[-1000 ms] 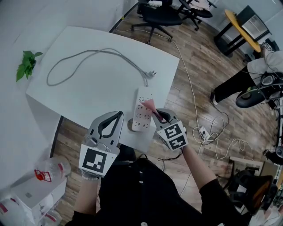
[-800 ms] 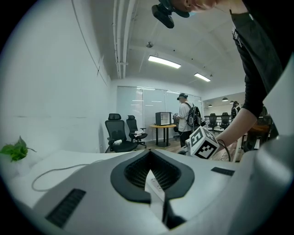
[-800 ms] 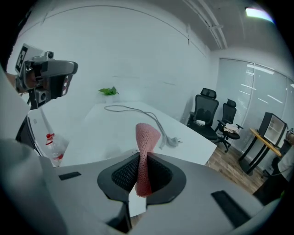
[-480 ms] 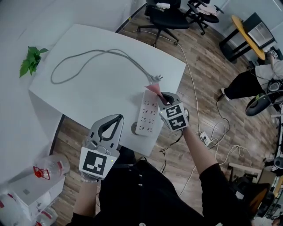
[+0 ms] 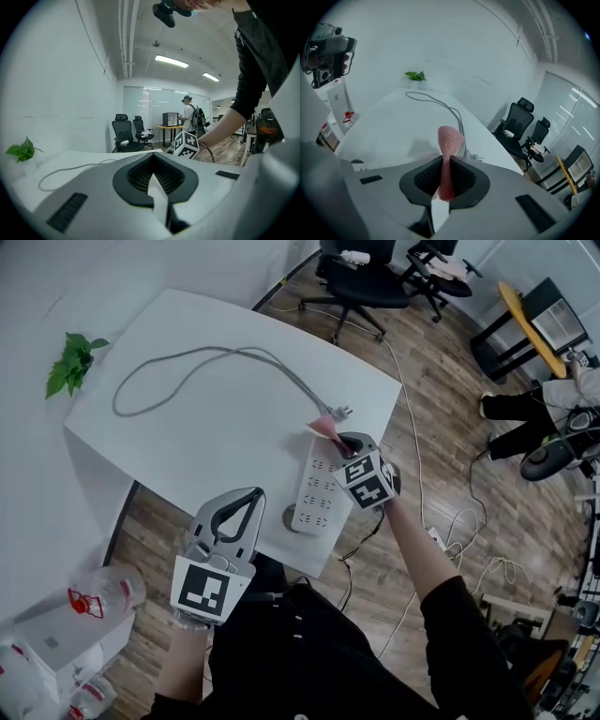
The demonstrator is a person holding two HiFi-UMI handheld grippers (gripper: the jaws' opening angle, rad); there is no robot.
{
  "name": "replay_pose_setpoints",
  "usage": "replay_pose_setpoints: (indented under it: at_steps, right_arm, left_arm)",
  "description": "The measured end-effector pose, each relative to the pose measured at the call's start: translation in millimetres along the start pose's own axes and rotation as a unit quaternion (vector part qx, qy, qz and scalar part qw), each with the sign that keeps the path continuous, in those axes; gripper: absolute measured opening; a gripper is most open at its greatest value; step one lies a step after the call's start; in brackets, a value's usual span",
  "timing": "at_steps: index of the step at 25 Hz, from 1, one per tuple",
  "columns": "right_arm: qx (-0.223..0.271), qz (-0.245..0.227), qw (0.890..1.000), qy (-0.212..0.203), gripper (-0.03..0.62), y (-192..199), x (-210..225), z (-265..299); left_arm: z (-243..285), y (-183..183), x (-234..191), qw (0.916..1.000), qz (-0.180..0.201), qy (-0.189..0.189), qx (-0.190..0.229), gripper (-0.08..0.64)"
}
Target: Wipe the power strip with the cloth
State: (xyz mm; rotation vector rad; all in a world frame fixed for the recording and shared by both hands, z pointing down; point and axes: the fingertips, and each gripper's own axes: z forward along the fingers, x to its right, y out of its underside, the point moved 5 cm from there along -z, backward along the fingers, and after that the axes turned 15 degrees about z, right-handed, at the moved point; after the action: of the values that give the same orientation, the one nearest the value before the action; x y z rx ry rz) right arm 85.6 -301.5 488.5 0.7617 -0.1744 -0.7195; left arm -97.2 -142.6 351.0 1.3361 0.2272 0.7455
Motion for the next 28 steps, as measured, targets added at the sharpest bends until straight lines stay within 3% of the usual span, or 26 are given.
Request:
replay_pose_setpoints:
  at_steps: [12, 28]
  right_arm:
    - [-0.034, -0.008, 0.998, -0.043, 0.055, 16.0, -25.0, 9.1]
    - [-0.032, 0.024, 0.994, -0.104, 0.055, 38.0, -66.8, -12.3]
  left_arm:
    - [-4.0, 4.4, -2.9, 1.0, 0.001, -0.003, -0.005, 0.011]
    - [-8.8, 3.0, 2.6, 0.9999, 0.001, -0.009, -0.004, 0.011]
